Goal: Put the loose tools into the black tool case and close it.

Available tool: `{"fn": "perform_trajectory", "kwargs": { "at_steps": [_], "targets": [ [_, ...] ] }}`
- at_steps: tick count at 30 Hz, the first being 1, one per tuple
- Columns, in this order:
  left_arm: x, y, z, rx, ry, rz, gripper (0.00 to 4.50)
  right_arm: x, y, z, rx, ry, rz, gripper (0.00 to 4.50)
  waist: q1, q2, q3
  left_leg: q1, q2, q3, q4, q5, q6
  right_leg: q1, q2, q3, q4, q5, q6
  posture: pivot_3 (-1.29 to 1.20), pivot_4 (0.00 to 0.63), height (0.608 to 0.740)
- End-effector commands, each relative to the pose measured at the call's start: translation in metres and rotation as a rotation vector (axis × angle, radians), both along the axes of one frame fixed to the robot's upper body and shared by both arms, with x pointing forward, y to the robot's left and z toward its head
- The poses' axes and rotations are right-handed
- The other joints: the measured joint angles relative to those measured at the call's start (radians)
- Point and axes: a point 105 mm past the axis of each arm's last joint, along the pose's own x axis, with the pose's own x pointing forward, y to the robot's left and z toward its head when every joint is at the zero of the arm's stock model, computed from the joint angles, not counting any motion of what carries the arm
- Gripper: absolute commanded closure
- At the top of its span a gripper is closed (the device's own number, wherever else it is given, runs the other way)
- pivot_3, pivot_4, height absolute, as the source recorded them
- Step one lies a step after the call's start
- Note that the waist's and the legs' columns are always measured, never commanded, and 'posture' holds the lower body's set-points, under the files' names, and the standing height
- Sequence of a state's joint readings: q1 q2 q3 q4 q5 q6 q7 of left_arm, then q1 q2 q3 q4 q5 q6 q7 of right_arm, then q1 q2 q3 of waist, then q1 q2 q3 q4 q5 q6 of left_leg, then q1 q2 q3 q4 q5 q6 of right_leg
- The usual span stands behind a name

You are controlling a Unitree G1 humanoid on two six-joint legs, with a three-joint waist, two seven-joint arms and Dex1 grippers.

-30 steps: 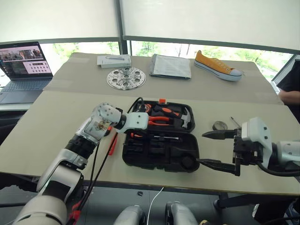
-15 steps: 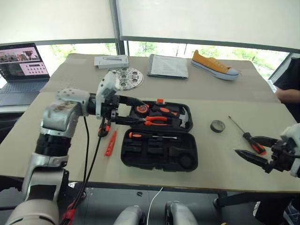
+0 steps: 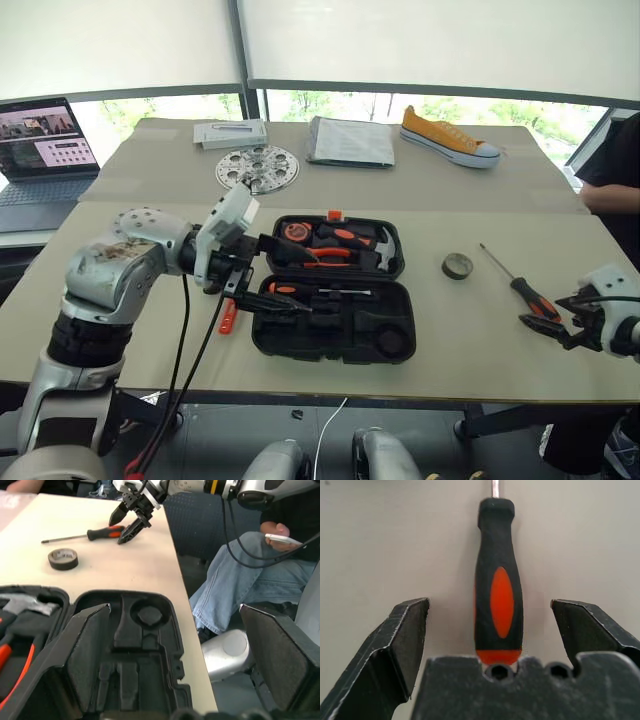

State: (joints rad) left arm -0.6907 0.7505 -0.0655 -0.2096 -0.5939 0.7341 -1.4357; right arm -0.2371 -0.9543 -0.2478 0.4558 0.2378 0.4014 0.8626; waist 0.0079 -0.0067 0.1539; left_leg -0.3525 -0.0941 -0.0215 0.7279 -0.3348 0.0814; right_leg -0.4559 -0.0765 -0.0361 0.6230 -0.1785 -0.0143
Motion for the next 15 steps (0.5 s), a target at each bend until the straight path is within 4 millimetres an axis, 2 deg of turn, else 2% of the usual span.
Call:
{"fn": "perform_trajectory", "kwargs": {
  "at_steps": [1, 3, 4, 5, 8, 9, 11, 12, 13, 15],
  "targets": [
    [-0.003, -0.001, 0.004, 0.013, -0.065, -0.007, 0.00, 0.005, -0.001, 0.005, 0.012, -0.039, -0.009, 0.68, 0.000, 0.000, 0.000, 0.000, 0.000, 0.000, 0.000, 0.000, 0.000, 0.000, 0.000, 0.000, 0.000, 0.000, 0.000, 0.00, 0.150, 0.740],
    [-0.002, 0.000, 0.003, 0.016, -0.068, 0.001, 0.00, 0.005, 0.002, 0.005, 0.023, -0.042, 0.001, 1.50, 0.000, 0.000, 0.000, 0.000, 0.000, 0.000, 0.000, 0.000, 0.000, 0.000, 0.000, 0.000, 0.000, 0.000, 0.000, 0.00, 0.150, 0.740],
    [-0.002, 0.000, 0.003, 0.018, -0.066, 0.002, 0.00, 0.004, 0.003, 0.005, 0.027, -0.044, 0.008, 1.69, 0.001, 0.000, 0.000, 0.000, 0.000, 0.000, 0.000, 0.000, 0.000, 0.000, 0.000, 0.000, 0.000, 0.000, 0.000, 0.00, 0.150, 0.740],
    [-0.002, 0.001, 0.002, 0.020, -0.064, 0.002, 0.00, 0.004, 0.005, 0.006, 0.033, -0.047, 0.015, 2.11, 0.001, 0.000, 0.000, 0.000, 0.000, 0.000, 0.000, 0.000, 0.000, 0.000, 0.000, 0.000, 0.000, 0.000, 0.000, 0.00, 0.150, 0.740],
    [-0.002, 0.002, 0.002, 0.025, -0.056, 0.002, 0.00, 0.006, 0.004, 0.019, 0.030, -0.091, 0.010, 3.18, 0.001, 0.000, 0.000, 0.000, 0.000, 0.000, 0.000, 0.000, 0.000, 0.000, 0.000, 0.000, 0.000, 0.000, 0.000, 0.00, 0.150, 0.740],
    [-0.002, 0.003, 0.002, 0.027, -0.054, 0.004, 0.00, 0.009, 0.003, 0.027, 0.018, -0.122, 0.001, 3.41, 0.001, 0.000, 0.000, 0.000, 0.000, 0.000, 0.000, 0.000, 0.000, 0.000, 0.000, 0.000, 0.000, 0.000, 0.000, 0.00, 0.150, 0.740],
    [-0.001, 0.007, 0.003, 0.032, -0.051, 0.018, 0.00, 0.019, 0.007, 0.053, 0.002, -0.217, 0.011, 3.49, 0.001, 0.002, 0.001, 0.000, 0.000, 0.000, 0.000, 0.000, 0.000, -0.001, 0.000, 0.000, 0.001, 0.000, 0.000, 0.00, 0.150, 0.740],
    [0.000, 0.011, 0.002, 0.037, -0.051, 0.035, 0.00, 0.023, 0.020, 0.070, 0.004, -0.271, 0.070, 3.49, 0.001, 0.002, 0.000, 0.000, 0.000, 0.000, 0.000, 0.000, 0.000, -0.001, 0.000, 0.000, 0.001, 0.000, 0.000, 0.00, 0.150, 0.740],
    [0.001, 0.017, 0.001, 0.045, -0.049, 0.062, 0.00, 0.028, 0.044, 0.089, 0.005, -0.320, 0.173, 3.49, -0.005, 0.005, 0.001, 0.000, 0.000, 0.000, 0.000, 0.000, 0.000, -0.001, 0.000, 0.000, 0.001, 0.000, 0.000, 0.00, 0.150, 0.740],
    [0.001, 0.029, 0.000, 0.057, -0.042, 0.105, 0.00, 0.029, 0.089, 0.113, -0.007, -0.369, 0.372, 3.49, -0.018, 0.007, 0.002, 0.000, 0.000, 0.001, -0.002, 0.000, 0.000, -0.003, 0.001, 0.003, 0.001, 0.000, 0.000, 0.00, 0.150, 0.740]
  ]
}}
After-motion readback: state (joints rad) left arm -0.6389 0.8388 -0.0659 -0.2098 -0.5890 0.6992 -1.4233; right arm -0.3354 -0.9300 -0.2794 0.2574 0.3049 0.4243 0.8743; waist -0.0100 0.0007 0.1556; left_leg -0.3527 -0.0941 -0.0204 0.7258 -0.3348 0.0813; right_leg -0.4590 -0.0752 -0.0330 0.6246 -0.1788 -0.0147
